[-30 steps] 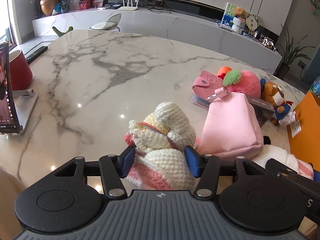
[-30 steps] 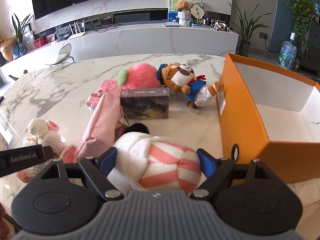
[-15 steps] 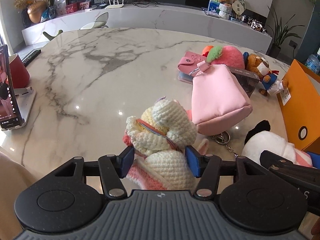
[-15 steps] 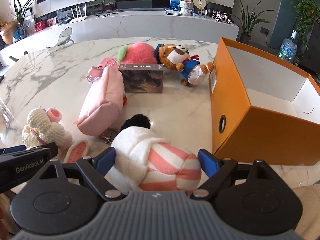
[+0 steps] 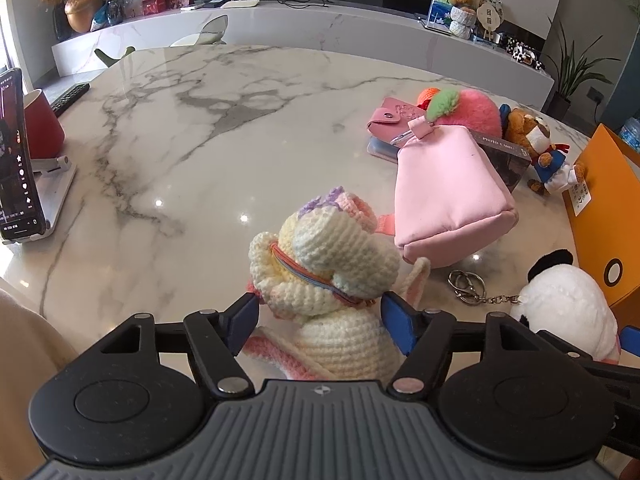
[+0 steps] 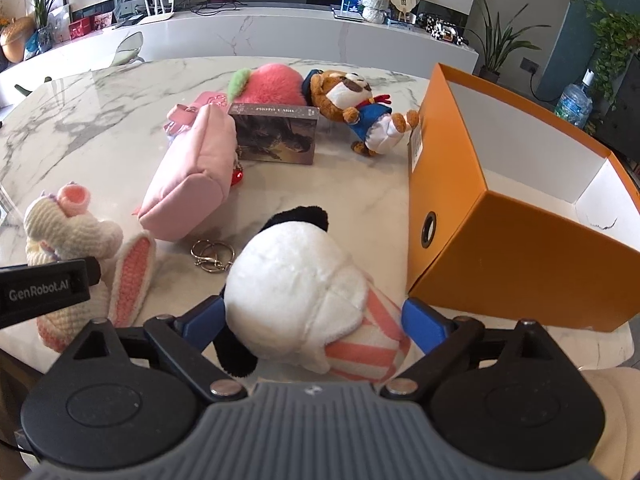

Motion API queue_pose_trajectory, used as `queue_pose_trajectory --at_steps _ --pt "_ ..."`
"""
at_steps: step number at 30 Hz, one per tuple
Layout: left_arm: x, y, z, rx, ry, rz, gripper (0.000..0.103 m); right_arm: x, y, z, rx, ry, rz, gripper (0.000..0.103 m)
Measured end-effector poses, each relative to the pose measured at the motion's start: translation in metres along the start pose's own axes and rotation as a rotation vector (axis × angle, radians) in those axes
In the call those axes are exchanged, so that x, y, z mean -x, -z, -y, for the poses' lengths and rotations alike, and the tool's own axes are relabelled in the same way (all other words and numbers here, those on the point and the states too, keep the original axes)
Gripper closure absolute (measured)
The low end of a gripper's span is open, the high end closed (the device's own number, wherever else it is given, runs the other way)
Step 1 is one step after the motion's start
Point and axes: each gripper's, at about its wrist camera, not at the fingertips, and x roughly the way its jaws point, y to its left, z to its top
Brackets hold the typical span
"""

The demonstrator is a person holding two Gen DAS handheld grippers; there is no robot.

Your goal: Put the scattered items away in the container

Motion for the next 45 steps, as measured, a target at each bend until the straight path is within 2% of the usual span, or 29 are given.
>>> queue_pose_trajectory --at_steps 19,21,23,29,42,43,45 --pt "-0.005 0.001 0.005 -0.033 -0.011 -0.005 0.023 -0.011 0.003 -0.004 0.03 0.027 -0.005 0.001" --pt "-0.004 0.002 0.006 -0.043 -0.009 0.0 0.028 -0.011 0.003 -0.005 0.037 0.027 0.0 0.001" --pt "-0.003 0.002 0.008 -0.06 -0.006 0.011 0.033 -0.008 0.003 -0.005 0.042 0.019 0.014 0.008" --pt "0.003 0.001 0.01 -0.062 0.016 0.037 0.04 -0.001 0.002 -0.001 0.021 0.001 0.045 0.015" --pt "0.028 -0.003 0.016 -0.072 0.046 0.103 0.055 0.027 -0.005 0.004 -0.006 -0.012 0.158 0.017" --pt "0.03 -0.003 0.016 -0.071 0.05 0.108 0.058 0.029 -0.005 0.004 -0.009 -0.013 0.163 0.017" --pt "0.035 -0.003 0.017 -0.071 0.054 0.119 0.079 0.033 -0.004 0.006 -0.016 -0.014 0.174 0.017"
